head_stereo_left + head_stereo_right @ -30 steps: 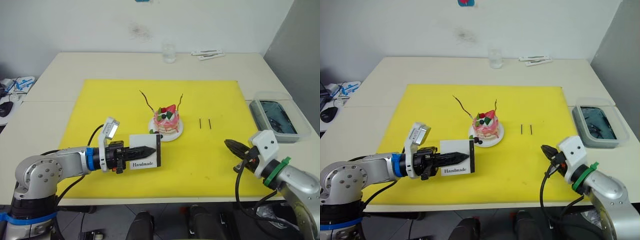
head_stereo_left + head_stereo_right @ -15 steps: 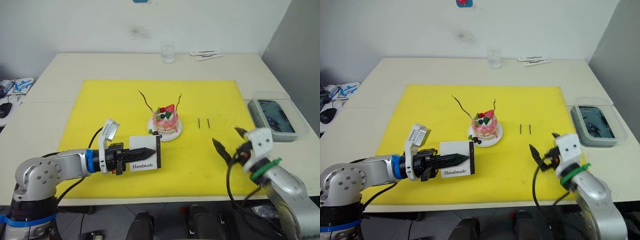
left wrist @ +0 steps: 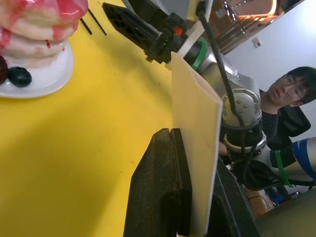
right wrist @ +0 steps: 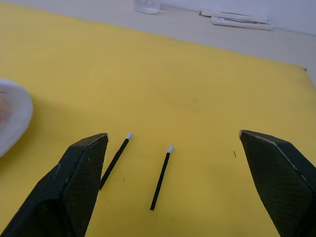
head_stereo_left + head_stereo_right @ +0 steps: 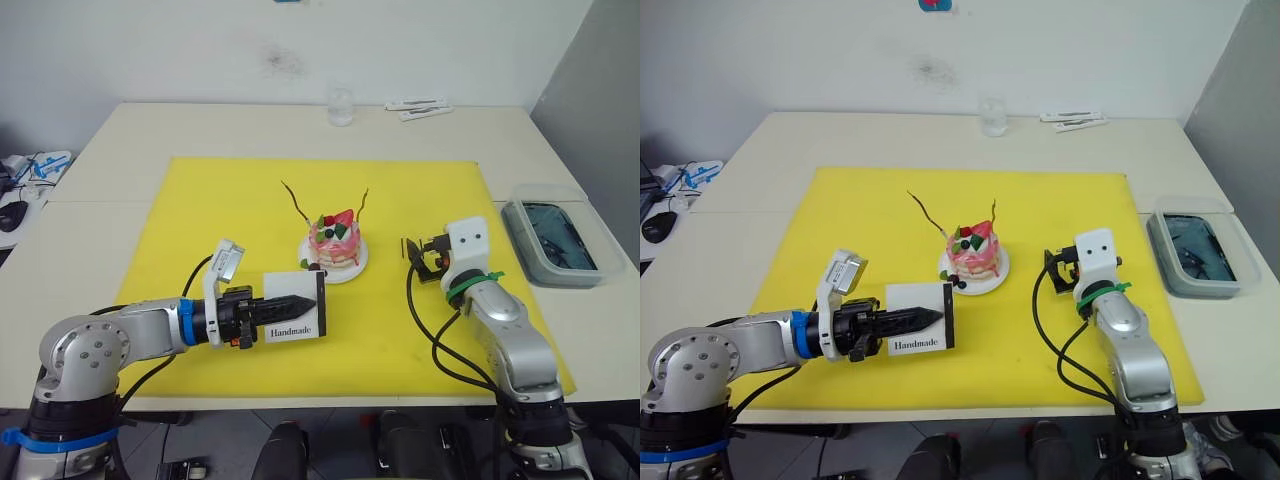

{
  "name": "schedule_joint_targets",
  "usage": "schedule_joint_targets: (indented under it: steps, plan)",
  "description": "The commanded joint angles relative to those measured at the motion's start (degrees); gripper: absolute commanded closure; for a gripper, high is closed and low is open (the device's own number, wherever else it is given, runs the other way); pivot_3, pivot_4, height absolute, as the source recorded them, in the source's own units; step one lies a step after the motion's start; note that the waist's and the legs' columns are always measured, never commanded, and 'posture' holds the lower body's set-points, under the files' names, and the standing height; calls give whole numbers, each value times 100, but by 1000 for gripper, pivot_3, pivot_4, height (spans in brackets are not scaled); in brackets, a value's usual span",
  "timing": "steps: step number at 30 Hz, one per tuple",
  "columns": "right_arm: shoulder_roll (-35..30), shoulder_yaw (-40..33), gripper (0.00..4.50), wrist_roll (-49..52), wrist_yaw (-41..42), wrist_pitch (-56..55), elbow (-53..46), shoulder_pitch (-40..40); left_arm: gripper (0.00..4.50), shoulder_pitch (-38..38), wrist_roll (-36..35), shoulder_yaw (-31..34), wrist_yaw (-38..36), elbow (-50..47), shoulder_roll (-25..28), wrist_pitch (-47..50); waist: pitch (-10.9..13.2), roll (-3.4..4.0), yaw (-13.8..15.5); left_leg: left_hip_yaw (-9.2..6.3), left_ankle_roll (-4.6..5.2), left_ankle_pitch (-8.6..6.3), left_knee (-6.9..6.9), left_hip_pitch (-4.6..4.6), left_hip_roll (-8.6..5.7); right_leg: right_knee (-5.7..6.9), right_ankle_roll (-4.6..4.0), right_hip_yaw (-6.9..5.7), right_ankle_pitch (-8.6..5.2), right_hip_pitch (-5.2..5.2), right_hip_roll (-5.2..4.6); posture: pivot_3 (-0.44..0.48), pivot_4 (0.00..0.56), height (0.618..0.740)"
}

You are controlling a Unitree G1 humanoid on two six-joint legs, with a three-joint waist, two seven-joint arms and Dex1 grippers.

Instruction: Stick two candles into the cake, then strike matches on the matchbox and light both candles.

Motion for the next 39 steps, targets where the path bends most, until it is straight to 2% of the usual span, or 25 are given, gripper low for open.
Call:
schedule_joint_targets:
  steps: [1,11,14,23,25,33,39]
  plan:
    - [129,-41,54,-149,-200,-314,301,-169,4500,-61,-195,8,80,-214,-27,-68,0,0,-1,-1,0,0,0,1,0,2,0,0,1,0,1,0,150,740]
    - [384,-288,54,-85,-439,-118,963,-384,4500,-53,-302,4,207,-243,-21,-81,0,0,-6,-4,1,0,3,3,0,8,-10,-2,9,1,2,0,150,740]
    - [441,-303,650,-72,-479,-16,1031,-431,4500,-31,-312,-10,226,-274,-31,-88,0,1,-7,-2,1,0,3,3,0,7,-11,-1,10,2,2,0,150,740]
    - [494,-221,3891,-189,-535,277,1033,-449,4500,8,-298,-10,247,-287,-41,-93,-2,1,4,-5,1,0,9,3,0,7,-7,-3,12,6,2,0,150,740]
    - [543,-240,4478,-176,-577,308,1014,-460,4500,9,-299,-8,256,-282,-43,-95,-2,1,4,-6,1,0,9,3,0,8,-7,-4,12,6,2,0,150,740]
    - [702,-335,4478,12,-587,428,592,-478,4500,11,-291,25,292,-243,-35,-112,-2,1,2,-6,1,1,9,4,0,9,-7,-4,12,6,2,0,150,740]
    - [158,-153,4478,411,343,749,-504,-130,4500,2,-387,50,362,-227,-60,-88,-2,2,1,-6,1,0,8,-1,0,4,-8,-4,12,4,1,0,150,740]
